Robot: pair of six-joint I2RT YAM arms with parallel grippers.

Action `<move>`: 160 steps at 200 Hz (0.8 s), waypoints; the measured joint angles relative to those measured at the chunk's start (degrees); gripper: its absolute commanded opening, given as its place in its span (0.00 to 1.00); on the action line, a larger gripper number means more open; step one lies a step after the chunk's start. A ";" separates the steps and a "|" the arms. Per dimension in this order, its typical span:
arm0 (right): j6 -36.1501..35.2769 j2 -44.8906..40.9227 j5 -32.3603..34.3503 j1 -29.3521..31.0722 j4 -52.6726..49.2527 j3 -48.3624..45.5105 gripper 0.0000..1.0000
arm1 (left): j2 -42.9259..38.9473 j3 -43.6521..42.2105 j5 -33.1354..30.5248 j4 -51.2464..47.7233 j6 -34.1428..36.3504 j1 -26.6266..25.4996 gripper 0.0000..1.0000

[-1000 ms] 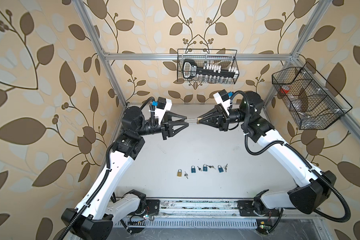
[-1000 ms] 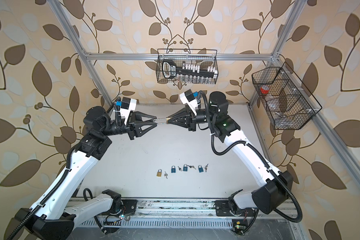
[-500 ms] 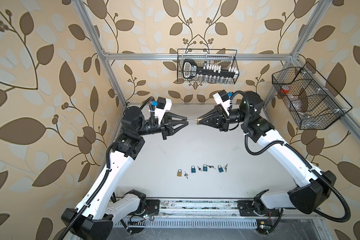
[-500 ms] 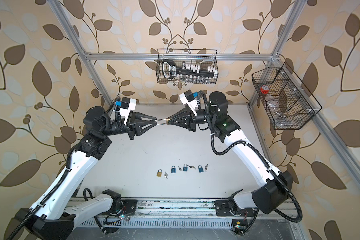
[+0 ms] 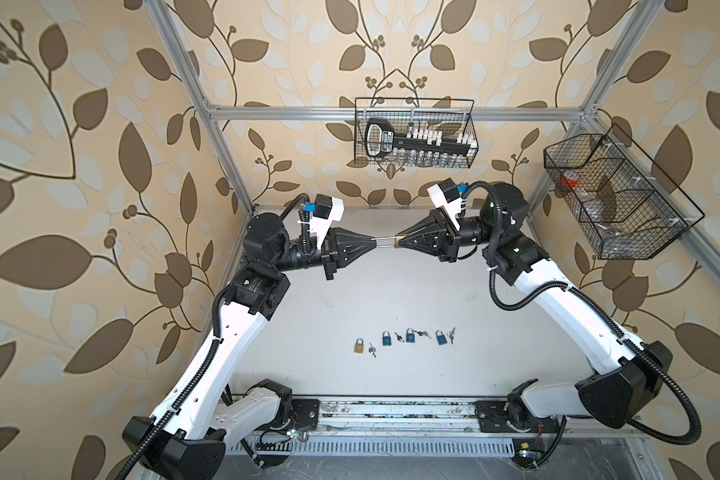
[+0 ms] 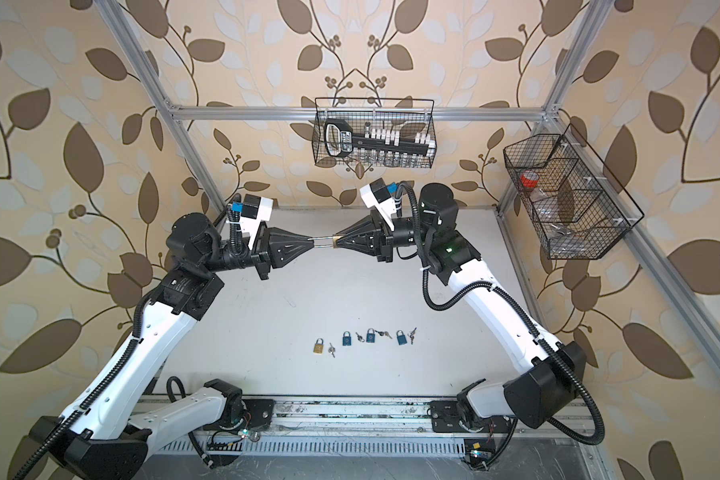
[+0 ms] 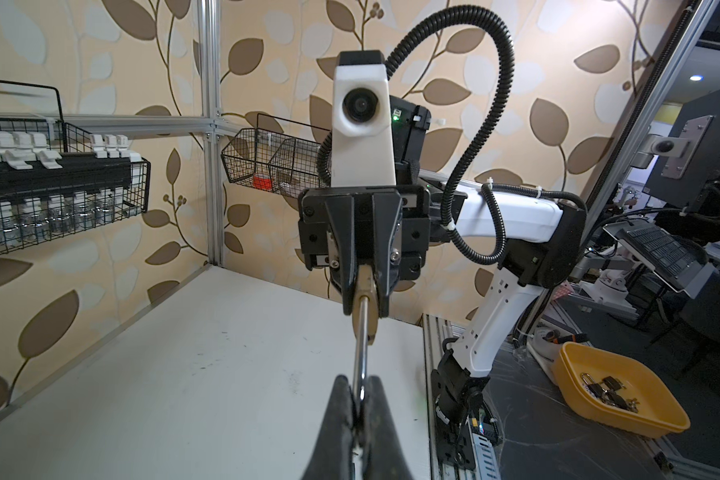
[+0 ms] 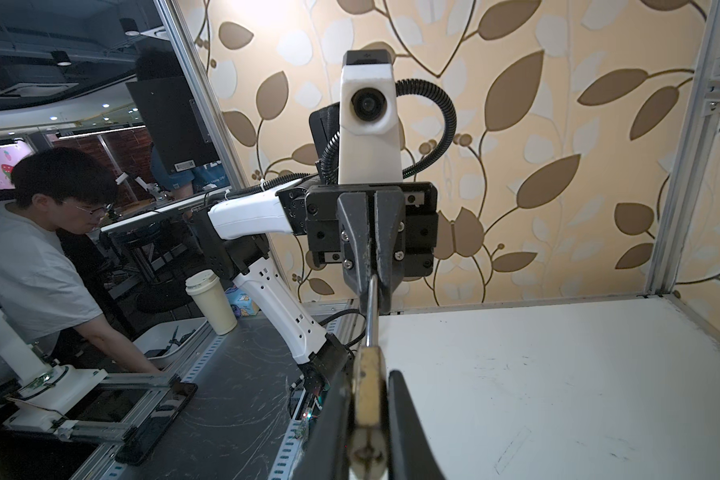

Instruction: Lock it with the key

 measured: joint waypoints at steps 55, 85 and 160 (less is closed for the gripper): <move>0.22 -2.99 3.80 -0.37 0.70 -1.05 0.52 | -1.84 -3.23 -3.91 1.92 -3.08 -0.28 0.00; 3.02 -5.11 8.96 -4.04 0.83 -3.13 0.50 | -2.80 -4.66 -6.27 2.36 -4.72 -0.26 0.00; 12.90 -6.08 2.49 -11.13 7.48 -5.86 0.48 | -3.10 -6.60 -6.32 7.61 -8.48 -0.24 0.00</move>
